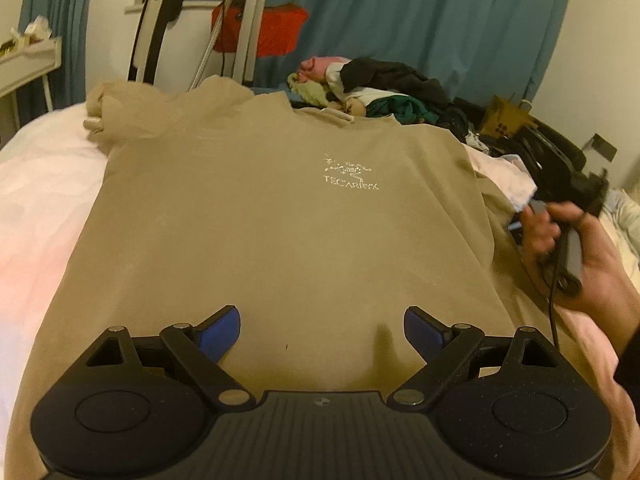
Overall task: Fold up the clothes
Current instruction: 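Grasp the side edge of the beige T-shirt with the right tool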
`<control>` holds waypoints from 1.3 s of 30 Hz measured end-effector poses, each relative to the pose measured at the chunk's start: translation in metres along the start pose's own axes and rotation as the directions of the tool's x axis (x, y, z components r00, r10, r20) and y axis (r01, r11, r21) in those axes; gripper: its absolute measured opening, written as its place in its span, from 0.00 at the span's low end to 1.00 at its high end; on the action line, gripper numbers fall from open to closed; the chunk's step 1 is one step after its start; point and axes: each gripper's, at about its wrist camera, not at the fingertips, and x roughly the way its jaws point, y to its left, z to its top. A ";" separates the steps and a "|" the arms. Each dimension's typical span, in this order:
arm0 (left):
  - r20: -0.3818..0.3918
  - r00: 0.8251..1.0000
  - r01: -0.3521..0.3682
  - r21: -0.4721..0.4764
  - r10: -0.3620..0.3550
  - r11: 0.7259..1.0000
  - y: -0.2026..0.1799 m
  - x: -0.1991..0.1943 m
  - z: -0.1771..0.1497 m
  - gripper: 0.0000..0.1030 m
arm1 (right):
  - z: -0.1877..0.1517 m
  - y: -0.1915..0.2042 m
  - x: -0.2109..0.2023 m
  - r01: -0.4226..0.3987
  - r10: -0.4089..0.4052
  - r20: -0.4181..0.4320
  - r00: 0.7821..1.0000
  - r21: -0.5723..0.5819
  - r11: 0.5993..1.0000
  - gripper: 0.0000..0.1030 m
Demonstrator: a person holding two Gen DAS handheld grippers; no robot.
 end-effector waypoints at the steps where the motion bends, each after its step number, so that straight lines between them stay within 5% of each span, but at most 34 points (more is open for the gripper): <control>1: 0.000 1.000 0.002 0.001 -0.002 1.000 -0.001 0.003 -0.001 0.91 | 0.002 -0.003 0.001 -0.025 0.025 0.032 0.999 0.025 0.999 0.91; 5: 0.021 1.000 0.008 -0.002 -0.007 1.000 -0.003 0.004 -0.001 0.94 | 0.004 -0.022 0.013 -0.094 0.078 0.123 0.989 0.131 0.987 0.67; 9: 0.030 0.999 0.014 -0.043 -0.013 0.999 0.000 0.005 0.001 0.94 | 0.008 -0.025 0.025 -0.089 0.074 0.119 0.990 0.133 0.987 0.46; 11: 0.031 0.999 0.019 -0.058 -0.018 0.998 0.001 0.004 0.002 0.95 | 0.014 -0.025 0.027 -0.073 0.060 0.094 0.994 0.141 0.987 0.13; 14: 0.038 0.999 0.016 -0.067 -0.013 0.998 0.002 0.005 0.002 0.95 | 0.021 -0.015 0.020 -0.100 0.089 0.126 0.988 0.086 0.991 0.09; 17: 0.039 0.999 0.008 -0.064 -0.005 0.998 0.001 0.004 0.003 0.95 | 0.028 -0.006 -0.007 -0.148 0.142 0.247 0.959 0.006 0.989 0.09; 20: 0.043 0.999 0.002 -0.056 0.000 0.998 -0.001 0.003 0.003 0.95 | 0.035 -0.001 -0.041 -0.183 0.194 0.382 0.903 -0.067 0.981 0.08; 23: 0.044 0.999 0.000 -0.055 0.003 0.998 -0.002 0.001 0.003 0.94 | 0.043 -0.007 -0.069 -0.125 0.145 0.471 0.870 -0.073 0.989 0.08; 27: 0.046 0.999 0.004 -0.060 -0.001 0.998 -0.001 -0.003 0.004 0.94 | 0.049 -0.024 -0.086 -0.021 0.002 0.495 0.869 0.032 0.999 0.11; 30: 0.046 0.999 0.007 -0.073 -0.004 0.997 0.001 -0.006 0.004 0.94 | 0.050 -0.034 -0.087 -0.034 -0.024 0.463 0.886 0.116 0.993 0.17; 32: 0.045 0.999 0.012 -0.086 -0.008 0.996 0.003 -0.008 0.004 0.94 | 0.051 -0.040 -0.087 -0.041 -0.039 0.441 0.897 0.171 0.984 0.56; 33: 0.044 0.999 0.014 -0.092 -0.010 0.996 0.004 -0.009 0.004 0.94 | 0.051 -0.040 -0.087 -0.038 -0.041 0.434 0.900 0.170 0.985 0.62; 39: 0.037 0.999 0.015 -0.111 -0.011 0.994 0.006 -0.007 0.004 0.94 | 0.050 -0.017 -0.065 0.137 -0.124 0.380 0.917 -0.005 0.991 0.63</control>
